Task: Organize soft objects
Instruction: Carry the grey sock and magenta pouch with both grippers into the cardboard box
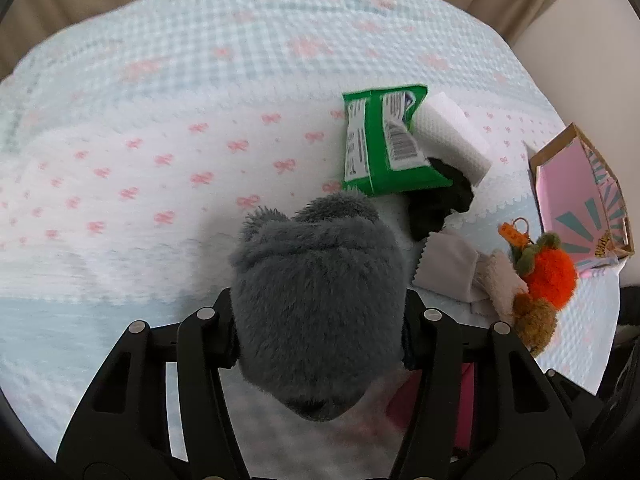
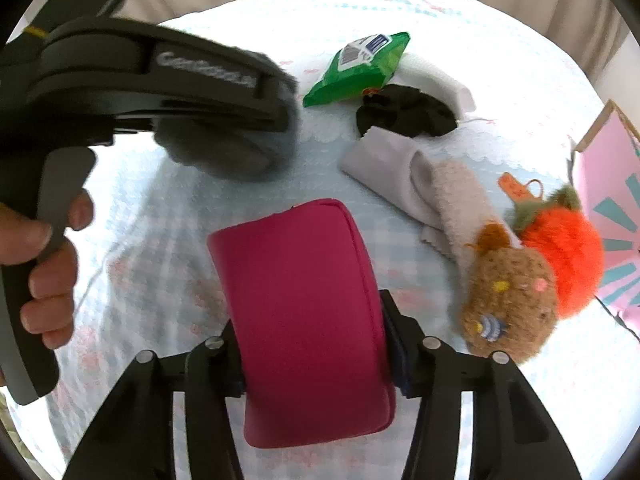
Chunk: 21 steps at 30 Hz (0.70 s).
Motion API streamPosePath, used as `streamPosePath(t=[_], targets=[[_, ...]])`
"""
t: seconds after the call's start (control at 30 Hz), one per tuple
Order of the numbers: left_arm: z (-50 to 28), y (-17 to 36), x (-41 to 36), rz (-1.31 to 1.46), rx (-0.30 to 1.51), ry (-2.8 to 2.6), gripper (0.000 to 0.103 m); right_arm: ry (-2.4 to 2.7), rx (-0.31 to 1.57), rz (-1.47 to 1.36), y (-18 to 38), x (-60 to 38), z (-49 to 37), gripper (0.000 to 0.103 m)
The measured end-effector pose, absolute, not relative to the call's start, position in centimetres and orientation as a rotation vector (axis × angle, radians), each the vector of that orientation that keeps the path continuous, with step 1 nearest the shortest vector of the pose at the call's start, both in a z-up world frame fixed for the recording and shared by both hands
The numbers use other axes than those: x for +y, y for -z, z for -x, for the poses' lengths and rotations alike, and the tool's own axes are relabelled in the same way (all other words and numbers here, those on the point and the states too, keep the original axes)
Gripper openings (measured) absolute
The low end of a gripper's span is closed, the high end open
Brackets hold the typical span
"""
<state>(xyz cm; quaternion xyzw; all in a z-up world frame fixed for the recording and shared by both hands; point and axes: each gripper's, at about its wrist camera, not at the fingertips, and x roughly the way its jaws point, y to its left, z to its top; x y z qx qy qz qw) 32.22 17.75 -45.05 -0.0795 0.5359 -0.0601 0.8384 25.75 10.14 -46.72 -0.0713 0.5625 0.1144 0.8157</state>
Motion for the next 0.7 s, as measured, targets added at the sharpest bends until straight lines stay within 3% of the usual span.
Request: streamPosePath(t=[0.27,0.7], targets=[[-29.3,38.0,18.5,0.163,1.087,0.102,0.052,-0.181,1.147,0.077,38.6,8.8,-23.8,0.046],[-24.9,21.4,14.0,0.097,0.945,0.127,0.052,-0.109,0.981,0.000,21.6,3.4,-22.0,0.046]])
